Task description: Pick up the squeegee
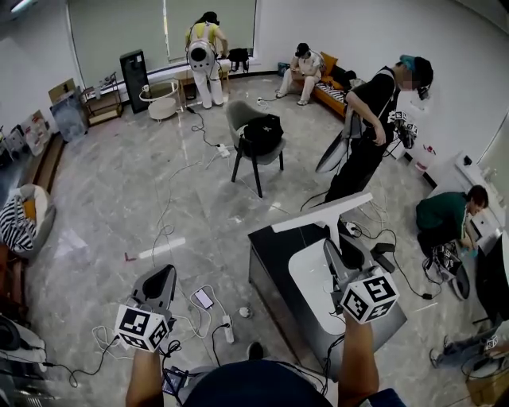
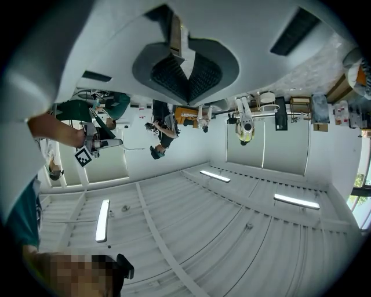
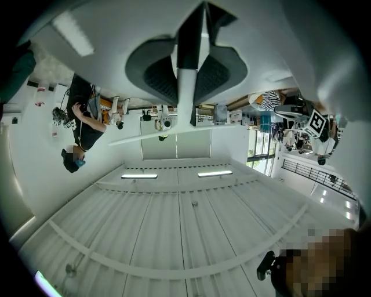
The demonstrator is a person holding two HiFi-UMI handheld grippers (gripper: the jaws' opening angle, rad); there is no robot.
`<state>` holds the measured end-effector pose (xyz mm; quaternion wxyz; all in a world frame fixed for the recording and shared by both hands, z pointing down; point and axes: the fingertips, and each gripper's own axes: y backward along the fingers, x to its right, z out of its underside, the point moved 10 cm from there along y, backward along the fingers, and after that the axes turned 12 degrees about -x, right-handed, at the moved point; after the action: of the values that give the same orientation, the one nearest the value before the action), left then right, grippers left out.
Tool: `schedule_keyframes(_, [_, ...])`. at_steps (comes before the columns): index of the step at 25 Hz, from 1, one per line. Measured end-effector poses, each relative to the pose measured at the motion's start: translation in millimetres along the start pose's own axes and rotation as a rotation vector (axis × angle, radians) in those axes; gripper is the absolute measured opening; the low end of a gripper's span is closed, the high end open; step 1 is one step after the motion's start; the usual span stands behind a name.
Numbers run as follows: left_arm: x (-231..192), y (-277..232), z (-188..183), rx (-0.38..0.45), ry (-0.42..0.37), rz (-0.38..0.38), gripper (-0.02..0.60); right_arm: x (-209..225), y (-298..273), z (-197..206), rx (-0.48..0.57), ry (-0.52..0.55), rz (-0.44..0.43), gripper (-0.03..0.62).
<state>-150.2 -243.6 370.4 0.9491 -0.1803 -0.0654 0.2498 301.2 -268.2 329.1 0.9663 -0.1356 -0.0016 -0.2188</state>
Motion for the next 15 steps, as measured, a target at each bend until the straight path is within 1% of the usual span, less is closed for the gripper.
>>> schedule_keyframes(9, [1.1, -5.7, -2.3, 0.003, 0.000, -0.001, 0.006, 5.1, -1.6, -2.1, -0.003, 0.007, -0.002, 0.097])
schedule_keyframes(15, [-1.9, -1.1, 0.2, -0.008, 0.002, -0.008, 0.006, 0.7, -6.0, -1.6, -0.012, 0.002, -0.011, 0.098])
